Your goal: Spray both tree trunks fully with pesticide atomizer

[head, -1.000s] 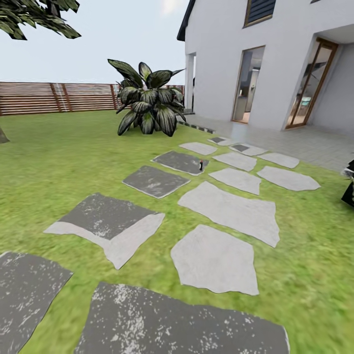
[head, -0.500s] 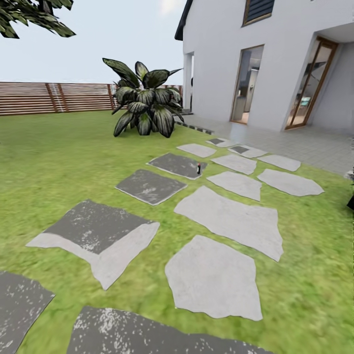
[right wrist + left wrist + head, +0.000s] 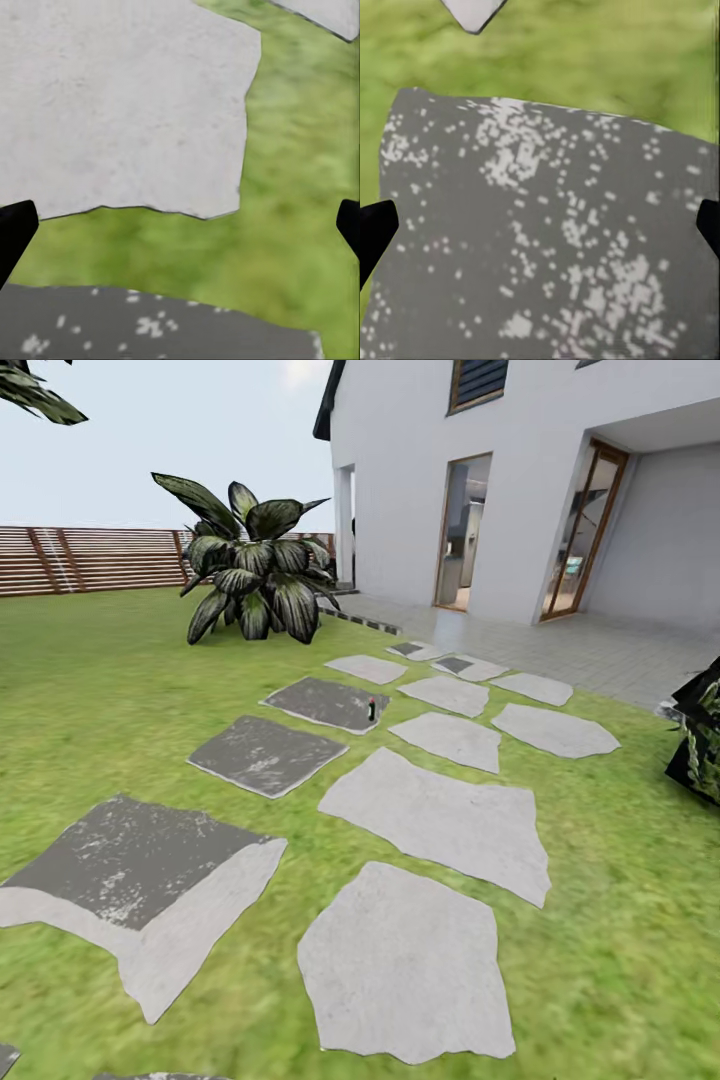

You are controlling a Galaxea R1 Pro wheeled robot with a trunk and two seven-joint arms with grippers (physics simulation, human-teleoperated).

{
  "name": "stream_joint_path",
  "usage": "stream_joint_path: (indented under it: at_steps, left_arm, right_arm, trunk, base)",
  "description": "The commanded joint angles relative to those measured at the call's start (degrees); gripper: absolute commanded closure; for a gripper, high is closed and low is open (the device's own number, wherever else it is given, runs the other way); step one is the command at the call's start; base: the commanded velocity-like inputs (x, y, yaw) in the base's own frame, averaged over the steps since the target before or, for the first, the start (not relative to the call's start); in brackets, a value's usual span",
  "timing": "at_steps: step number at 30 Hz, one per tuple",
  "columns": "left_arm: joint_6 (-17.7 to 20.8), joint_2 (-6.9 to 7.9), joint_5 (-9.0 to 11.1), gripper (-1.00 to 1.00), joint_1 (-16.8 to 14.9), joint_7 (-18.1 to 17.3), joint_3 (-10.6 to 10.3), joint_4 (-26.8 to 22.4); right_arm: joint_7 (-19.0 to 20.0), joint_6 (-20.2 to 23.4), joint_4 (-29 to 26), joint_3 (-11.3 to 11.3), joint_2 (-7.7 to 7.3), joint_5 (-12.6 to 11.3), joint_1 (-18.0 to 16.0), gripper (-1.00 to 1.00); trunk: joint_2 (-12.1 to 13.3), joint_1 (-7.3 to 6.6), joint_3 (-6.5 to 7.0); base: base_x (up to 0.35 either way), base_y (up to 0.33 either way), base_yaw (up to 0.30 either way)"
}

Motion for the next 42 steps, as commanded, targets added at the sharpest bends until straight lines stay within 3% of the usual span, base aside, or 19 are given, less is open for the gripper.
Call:
stream_joint_path:
  at_steps: [1,42]
  left_arm:
    - [-0.23,0.01,0.55,-1.00,0.01,-0.04,-0.08,0.01]
    - [-0.23,0.01,0.55,-1.00,-0.02,0.00,-0.08,-0.01]
  right_arm:
    - [0.04,-0.17,0.10,-0.02,0.00,0.03,-0.03,-1.00]
    - [0.05,-0.11,0.22,0.07,0.00,0.10,-0.03,-1.00]
  trunk:
    - [-0.02,0.02,-0.05]
    - [-0.02,0.02,-0.05]
  base:
    - [0.340,-0.088,-0.005]
    - [0.336,-0.103,0.000]
